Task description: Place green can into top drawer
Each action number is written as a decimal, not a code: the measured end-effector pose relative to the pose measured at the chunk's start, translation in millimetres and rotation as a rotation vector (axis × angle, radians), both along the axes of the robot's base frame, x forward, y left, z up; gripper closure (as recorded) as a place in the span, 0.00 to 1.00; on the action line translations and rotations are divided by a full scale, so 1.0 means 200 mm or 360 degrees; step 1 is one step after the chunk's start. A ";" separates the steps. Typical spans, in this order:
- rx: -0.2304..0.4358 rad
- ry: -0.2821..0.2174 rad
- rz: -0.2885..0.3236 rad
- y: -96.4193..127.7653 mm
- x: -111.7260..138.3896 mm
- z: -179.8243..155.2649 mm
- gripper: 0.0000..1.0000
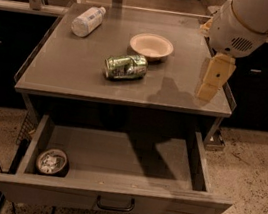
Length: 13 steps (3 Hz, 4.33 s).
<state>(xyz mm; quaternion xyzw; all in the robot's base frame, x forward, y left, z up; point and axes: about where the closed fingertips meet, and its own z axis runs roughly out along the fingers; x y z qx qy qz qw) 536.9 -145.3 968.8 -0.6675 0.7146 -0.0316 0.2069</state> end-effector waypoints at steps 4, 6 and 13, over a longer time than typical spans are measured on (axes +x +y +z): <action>0.0188 -0.0151 0.0171 0.10 0.22 0.03 0.00; 0.0236 -0.0160 0.0351 0.30 0.39 0.00 0.00; 0.0083 0.0011 0.0627 0.75 0.67 -0.31 0.23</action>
Offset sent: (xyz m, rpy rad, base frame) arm 0.0069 -0.0005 -0.0019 0.0302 -0.0251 0.0187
